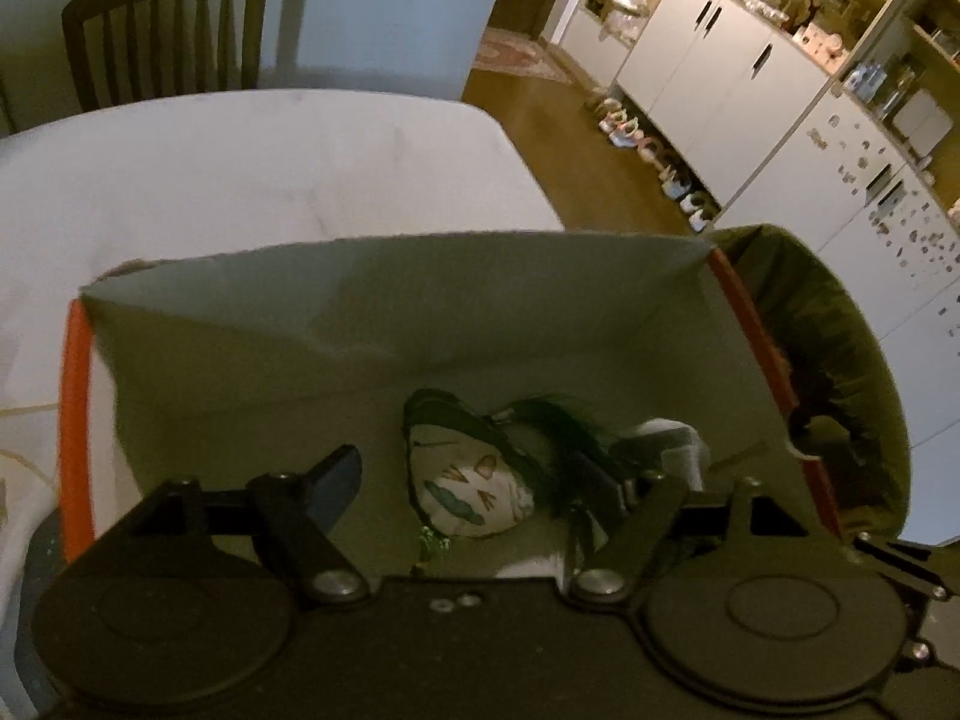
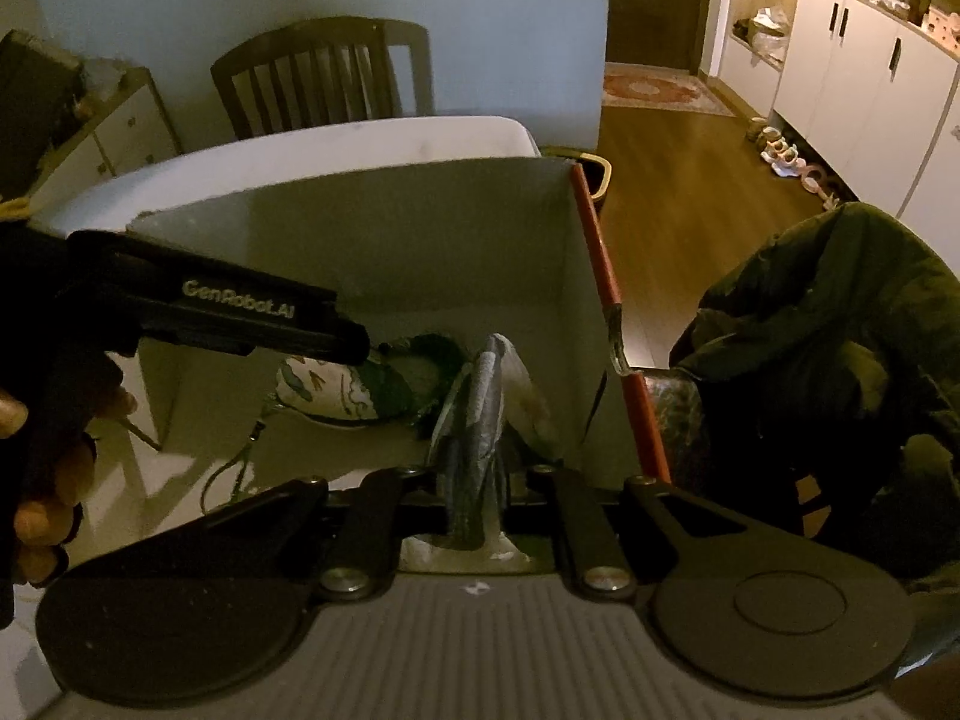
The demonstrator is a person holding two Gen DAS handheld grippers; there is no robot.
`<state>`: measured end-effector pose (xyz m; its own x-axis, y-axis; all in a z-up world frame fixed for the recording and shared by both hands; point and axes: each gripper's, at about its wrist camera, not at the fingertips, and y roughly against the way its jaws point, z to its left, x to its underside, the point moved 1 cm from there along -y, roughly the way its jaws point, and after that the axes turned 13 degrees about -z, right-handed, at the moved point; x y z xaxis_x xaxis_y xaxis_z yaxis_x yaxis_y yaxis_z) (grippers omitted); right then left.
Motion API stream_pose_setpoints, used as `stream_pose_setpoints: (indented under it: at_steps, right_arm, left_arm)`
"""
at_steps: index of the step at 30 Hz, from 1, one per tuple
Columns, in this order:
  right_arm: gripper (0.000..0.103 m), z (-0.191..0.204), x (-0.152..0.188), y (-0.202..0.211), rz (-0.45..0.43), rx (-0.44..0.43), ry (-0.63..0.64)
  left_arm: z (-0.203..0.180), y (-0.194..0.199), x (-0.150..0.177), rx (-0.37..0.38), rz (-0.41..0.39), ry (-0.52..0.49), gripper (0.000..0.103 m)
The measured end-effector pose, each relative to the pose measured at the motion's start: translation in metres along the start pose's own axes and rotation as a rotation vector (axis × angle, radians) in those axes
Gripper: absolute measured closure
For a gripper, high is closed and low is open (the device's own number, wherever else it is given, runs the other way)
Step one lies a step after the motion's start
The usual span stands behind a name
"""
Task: Organize objects
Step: 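Open both tools to drop the plush toy and bag into the box, then withdraw both tools from the box and reach back to the pile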
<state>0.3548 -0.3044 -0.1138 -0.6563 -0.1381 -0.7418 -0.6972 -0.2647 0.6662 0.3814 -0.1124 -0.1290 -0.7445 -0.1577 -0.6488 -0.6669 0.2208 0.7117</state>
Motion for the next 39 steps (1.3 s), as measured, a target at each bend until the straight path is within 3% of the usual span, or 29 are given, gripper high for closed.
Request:
stream_pose_setpoints:
  at_steps: [9, 14, 31, 33, 36, 39]
  right_arm:
    - [0.086, 0.0, -0.007, 0.031, -0.055, -0.028, -0.042]
    - [0.074, 0.006, -0.01, 0.049, -0.092, -0.055, -0.048]
    - [0.074, 0.051, -0.01, 0.103, -0.188, -0.08, 0.006]
    - [0.067, 0.059, -0.009, 0.111, -0.203, -0.084, 0.014]
    - [0.046, 0.073, -0.007, 0.122, -0.23, -0.092, 0.021]
    - [0.046, 0.091, -0.003, 0.132, -0.251, -0.104, 0.041]
  left_arm:
    - [-0.002, 0.048, -0.002, 0.02, -0.09, -0.039, 0.023]
    - [-0.001, 0.079, 0.003, 0.039, -0.137, -0.073, 0.023]
    - [0.03, 0.171, 0.02, 0.075, -0.267, -0.148, 0.017]
    - [0.036, 0.184, 0.025, 0.071, -0.291, -0.171, 0.015]
    - [0.048, 0.203, 0.035, 0.061, -0.328, -0.202, 0.011]
    - [0.064, 0.22, 0.044, 0.057, -0.347, -0.204, 0.008]
